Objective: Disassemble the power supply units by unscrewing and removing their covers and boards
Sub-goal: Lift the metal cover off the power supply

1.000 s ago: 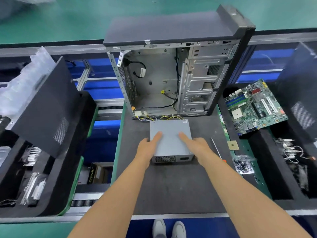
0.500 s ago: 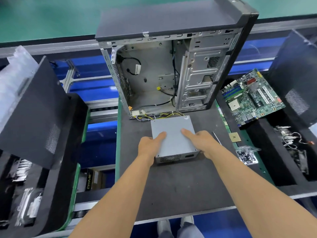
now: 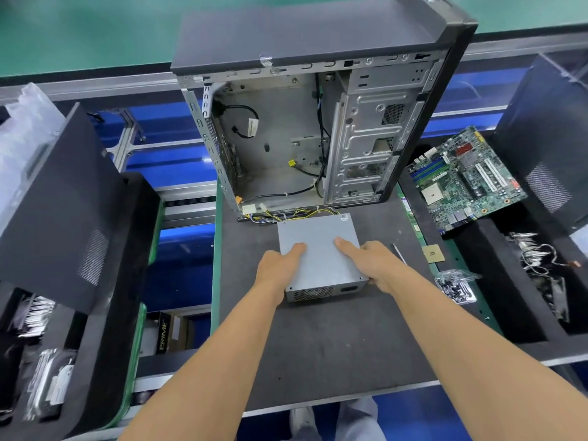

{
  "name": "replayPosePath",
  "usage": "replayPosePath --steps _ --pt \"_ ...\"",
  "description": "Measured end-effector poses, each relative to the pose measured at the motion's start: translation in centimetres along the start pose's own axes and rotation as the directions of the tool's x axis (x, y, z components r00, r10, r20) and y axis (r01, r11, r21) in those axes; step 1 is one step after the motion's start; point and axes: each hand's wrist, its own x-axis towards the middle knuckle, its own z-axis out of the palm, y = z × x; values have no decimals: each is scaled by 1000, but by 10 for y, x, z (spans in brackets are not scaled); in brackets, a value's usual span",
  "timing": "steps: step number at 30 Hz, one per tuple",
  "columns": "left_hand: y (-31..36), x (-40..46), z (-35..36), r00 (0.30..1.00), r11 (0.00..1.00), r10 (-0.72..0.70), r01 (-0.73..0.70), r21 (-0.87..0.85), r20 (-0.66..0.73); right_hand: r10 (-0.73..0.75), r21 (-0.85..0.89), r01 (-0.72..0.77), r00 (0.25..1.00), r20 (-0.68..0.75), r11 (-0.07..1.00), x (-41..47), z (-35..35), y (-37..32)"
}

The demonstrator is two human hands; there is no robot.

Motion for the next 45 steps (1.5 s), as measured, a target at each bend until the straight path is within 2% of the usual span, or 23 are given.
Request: replayPosePath --steps 4,8,17,23,35,45 --pt "3 0 0 999 999 -43 42 29 18 4 19 -4 1000 3 1000 0 2 -1" --pt "4 1 2 999 999 -44 44 -12 -2 99 27 -101 992 73 995 0 2 -10" --pt "9 7 4 993 993 -117 118 22 -16 128 -26 -127 991 29 992 4 0 -17" --pt "12 10 5 995 994 -100 101 35 -28 127 -37 -128 992 -10 991 4 -1 -15" --pt "19 5 2 994 994 -107 107 30 12 137 -37 -136 989 56 990 2 -4 -24" --pt "11 4 -3 999 996 -41 41 76 4 113 -91 -109 993 41 990 -2 -4 -18"
